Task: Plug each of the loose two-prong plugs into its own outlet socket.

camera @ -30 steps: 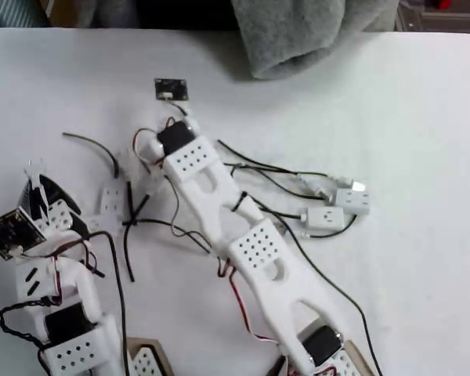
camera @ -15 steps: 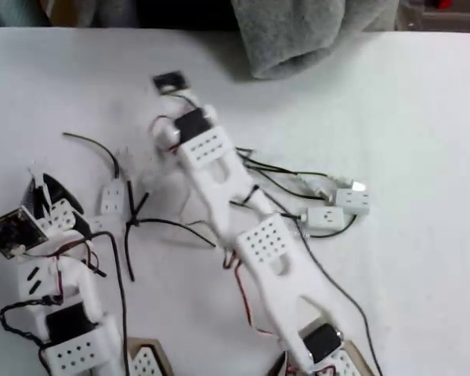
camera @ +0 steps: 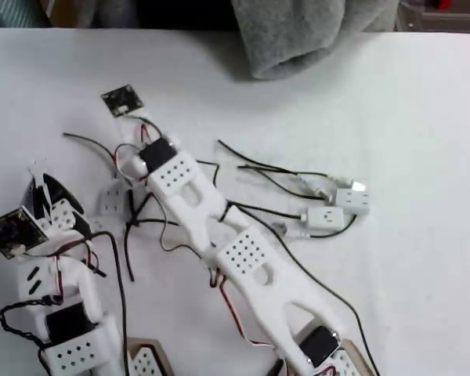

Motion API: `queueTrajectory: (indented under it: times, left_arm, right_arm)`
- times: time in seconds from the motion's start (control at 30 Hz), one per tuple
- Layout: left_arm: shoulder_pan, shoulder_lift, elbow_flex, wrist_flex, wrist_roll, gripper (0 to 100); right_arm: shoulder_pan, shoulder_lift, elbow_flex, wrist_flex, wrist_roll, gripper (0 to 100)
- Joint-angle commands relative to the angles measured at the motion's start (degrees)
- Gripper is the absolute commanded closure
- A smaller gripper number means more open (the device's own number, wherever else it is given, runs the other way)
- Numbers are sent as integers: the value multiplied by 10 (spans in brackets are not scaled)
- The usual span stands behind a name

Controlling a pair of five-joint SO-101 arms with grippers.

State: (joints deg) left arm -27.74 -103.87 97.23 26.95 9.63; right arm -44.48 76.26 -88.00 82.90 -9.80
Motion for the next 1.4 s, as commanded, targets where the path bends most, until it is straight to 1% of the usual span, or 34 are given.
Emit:
queueTrajectory:
  times: [0.0,0.2,0.43,0.47,0.53,0.6,0.67,0.77,0.83,0.97,1.13,1.37]
  left_arm:
    - [7,-3,-3,1,4,976]
    - [7,-3,-3,1,4,976]
    - [7,-3,-3,1,4,976]
    - [7,-3,-3,1,4,976]
    - [7,-3,-3,1,4,976]
    - [7,-3,-3,1,4,976]
    - [7,-3,-3,0,4,976]
    - [7,-3,-3,-1,4,976]
    - [7,-3,-3,-1,4,976]
    - [7,-3,-3,-1,4,976]
    - [7,-3,-3,-1,4,976]
    - [7,-3,-3,0,4,976]
  right_arm:
    - [49,-20,-15,64,4,932]
    - [76,-82,-15,145,7,932]
    - [73,-205,-10,155,6,926]
    - [73,-222,-9,156,4,909]
    - [73,-252,23,160,2,836]
    - [74,-276,99,160,-34,752]
    - [73,-301,198,158,-66,710]
    - [73,-335,318,157,-105,722]
    - [73,-356,365,156,-137,733]
    - [73,-374,396,156,-182,736]
    - [75,-355,394,136,-244,735]
    - [73,-295,393,71,-367,734]
